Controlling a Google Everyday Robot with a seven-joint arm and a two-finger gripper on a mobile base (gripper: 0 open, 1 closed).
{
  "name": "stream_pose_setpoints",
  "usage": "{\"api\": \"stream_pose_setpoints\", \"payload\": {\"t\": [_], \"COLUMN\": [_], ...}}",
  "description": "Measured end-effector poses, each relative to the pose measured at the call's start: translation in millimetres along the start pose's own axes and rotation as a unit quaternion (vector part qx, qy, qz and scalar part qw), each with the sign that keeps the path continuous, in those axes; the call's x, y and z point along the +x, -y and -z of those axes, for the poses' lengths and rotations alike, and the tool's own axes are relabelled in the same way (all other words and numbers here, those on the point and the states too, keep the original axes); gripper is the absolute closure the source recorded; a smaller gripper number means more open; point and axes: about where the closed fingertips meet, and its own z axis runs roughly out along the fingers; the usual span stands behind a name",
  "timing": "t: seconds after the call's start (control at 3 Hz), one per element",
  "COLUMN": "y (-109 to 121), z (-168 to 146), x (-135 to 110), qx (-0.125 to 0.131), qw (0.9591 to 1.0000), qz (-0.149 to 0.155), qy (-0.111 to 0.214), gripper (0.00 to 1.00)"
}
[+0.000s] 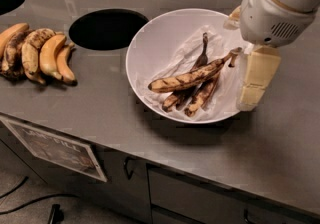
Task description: Pick banana from white bowl
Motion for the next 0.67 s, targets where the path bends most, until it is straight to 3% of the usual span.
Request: {"api": "stream_pose_setpoints", "payload": {"t": [0.67], "y": [9], "z": [-7], "x": [-28], "qx": [-0.009], "qw": [0.9992], "qz": [0.039], "qy": [0.004], "gripper": [0.0]}}
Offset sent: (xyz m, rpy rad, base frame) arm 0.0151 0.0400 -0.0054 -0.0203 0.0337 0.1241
